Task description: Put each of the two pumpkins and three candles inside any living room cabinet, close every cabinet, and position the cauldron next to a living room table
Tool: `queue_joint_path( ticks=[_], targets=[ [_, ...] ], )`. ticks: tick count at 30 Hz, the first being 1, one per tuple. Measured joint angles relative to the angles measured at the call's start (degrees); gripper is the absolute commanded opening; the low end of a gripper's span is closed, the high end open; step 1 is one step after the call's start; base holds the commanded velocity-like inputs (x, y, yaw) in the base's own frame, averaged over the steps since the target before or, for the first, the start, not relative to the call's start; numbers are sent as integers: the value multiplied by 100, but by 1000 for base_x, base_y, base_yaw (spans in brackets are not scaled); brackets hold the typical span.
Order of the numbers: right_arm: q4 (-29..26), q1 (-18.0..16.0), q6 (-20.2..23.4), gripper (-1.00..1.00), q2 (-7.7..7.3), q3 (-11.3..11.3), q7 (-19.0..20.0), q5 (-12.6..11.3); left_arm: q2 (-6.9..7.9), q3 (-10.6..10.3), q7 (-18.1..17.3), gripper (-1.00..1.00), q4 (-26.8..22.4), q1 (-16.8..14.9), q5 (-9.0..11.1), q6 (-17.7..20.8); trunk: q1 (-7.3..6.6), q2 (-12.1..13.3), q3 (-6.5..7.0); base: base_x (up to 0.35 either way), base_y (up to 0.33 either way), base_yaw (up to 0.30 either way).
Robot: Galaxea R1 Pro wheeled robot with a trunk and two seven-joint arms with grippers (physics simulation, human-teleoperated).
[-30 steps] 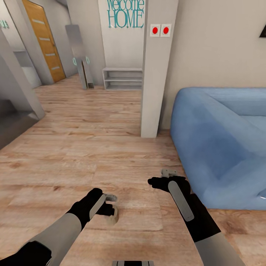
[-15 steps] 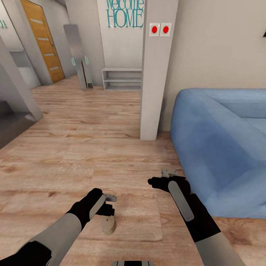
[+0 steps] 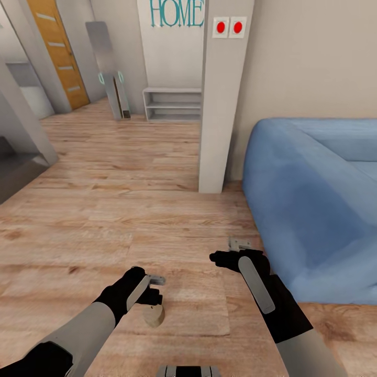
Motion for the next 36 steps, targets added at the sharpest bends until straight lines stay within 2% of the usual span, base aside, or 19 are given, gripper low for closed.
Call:
queue_joint_path(
  ticks=[11,21,36],
  targets=[
    [0,0,0,100,-12,9,-2,16,1,-2,0,100,-4,0,-5,-130,28,-15,-244,0,0,0],
    [0,0,0,100,-18,10,0,1,0,-2,-1,100,-12,0,-8,-251,27,-15,-245,13,0,0],
    [0,0,-1,100,-15,11,0,0,0,-2,-8,100,-8,0,-9,-261,26,-15,-244,175,0,0]
  ],
)
